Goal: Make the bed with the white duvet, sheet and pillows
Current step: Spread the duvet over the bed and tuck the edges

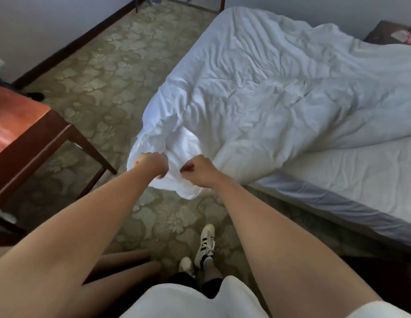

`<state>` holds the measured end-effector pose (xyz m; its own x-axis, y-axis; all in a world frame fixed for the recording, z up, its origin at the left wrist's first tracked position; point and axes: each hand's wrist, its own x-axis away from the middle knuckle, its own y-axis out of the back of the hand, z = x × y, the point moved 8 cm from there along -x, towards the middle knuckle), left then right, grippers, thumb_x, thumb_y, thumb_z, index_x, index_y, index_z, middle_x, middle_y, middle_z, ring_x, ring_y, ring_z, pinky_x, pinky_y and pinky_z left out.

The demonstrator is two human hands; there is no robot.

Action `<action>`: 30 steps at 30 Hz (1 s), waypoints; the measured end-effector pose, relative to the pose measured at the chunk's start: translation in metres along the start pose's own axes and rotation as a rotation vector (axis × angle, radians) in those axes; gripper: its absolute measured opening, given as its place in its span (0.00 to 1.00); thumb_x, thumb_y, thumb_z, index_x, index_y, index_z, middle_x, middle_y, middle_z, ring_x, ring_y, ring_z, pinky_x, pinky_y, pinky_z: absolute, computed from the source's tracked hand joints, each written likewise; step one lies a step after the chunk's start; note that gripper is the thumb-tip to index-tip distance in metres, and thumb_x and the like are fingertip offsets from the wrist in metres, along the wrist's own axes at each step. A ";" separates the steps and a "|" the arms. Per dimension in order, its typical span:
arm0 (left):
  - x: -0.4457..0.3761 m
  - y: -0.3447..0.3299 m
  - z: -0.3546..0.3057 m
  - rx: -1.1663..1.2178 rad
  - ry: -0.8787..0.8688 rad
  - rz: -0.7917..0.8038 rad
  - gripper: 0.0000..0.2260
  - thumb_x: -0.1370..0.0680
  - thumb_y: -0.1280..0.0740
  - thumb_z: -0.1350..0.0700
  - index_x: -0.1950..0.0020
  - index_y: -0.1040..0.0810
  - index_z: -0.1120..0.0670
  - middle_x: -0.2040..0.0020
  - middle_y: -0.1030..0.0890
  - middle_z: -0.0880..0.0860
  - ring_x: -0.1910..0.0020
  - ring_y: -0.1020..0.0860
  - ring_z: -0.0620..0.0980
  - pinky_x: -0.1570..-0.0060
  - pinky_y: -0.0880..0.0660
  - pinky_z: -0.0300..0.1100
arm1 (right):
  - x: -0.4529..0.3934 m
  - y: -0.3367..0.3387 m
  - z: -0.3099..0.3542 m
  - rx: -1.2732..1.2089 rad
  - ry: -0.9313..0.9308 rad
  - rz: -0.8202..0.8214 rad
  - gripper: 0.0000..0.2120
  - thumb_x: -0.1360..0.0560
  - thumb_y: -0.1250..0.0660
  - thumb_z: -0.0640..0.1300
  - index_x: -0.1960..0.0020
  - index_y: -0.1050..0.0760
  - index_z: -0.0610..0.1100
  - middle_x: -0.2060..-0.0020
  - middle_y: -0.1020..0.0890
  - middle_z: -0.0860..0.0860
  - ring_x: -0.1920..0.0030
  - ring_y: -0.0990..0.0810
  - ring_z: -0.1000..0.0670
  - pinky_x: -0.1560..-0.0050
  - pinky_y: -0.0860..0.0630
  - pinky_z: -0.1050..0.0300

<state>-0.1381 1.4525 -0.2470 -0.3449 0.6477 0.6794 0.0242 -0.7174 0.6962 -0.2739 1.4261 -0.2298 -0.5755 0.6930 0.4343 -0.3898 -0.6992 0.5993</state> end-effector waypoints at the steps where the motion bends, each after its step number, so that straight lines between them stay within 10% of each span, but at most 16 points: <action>1: 0.006 -0.004 -0.009 0.005 -0.023 -0.009 0.23 0.24 0.34 0.59 0.29 0.33 0.55 0.36 0.27 0.56 0.37 0.26 0.59 0.39 0.27 0.53 | 0.007 0.006 -0.003 -0.010 0.015 -0.040 0.11 0.24 0.32 0.39 0.44 0.17 0.39 0.47 0.15 0.45 0.44 0.19 0.47 0.41 0.23 0.54; 6: 0.032 0.001 -0.063 0.105 -0.157 -0.090 0.20 0.22 0.38 0.58 0.30 0.34 0.57 0.35 0.27 0.57 0.39 0.25 0.58 0.41 0.29 0.51 | 0.040 0.053 -0.048 0.043 -0.076 -0.130 0.10 0.25 0.33 0.38 0.51 0.17 0.33 0.55 0.15 0.39 0.52 0.16 0.43 0.47 0.19 0.47; 11: 0.056 -0.001 -0.109 0.208 -0.231 0.050 0.17 0.20 0.33 0.54 0.36 0.31 0.60 0.45 0.19 0.58 0.69 0.24 0.49 0.62 0.24 0.44 | 0.060 0.071 -0.070 0.008 -0.075 -0.124 0.09 0.25 0.34 0.35 0.52 0.17 0.32 0.57 0.15 0.40 0.58 0.16 0.48 0.50 0.18 0.53; 30: 0.068 0.083 -0.357 0.287 -0.377 -0.003 0.09 0.20 0.37 0.54 0.46 0.32 0.57 0.50 0.18 0.58 0.61 0.18 0.56 0.70 0.26 0.42 | 0.145 0.243 -0.276 0.053 -0.229 -0.167 0.07 0.22 0.35 0.39 0.49 0.20 0.37 0.61 0.15 0.43 0.62 0.17 0.50 0.67 0.23 0.62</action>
<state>-0.4941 1.3455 -0.2258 0.0178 0.7360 0.6768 0.3007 -0.6495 0.6984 -0.6499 1.3085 -0.2069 -0.3265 0.8236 0.4637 -0.4238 -0.5661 0.7070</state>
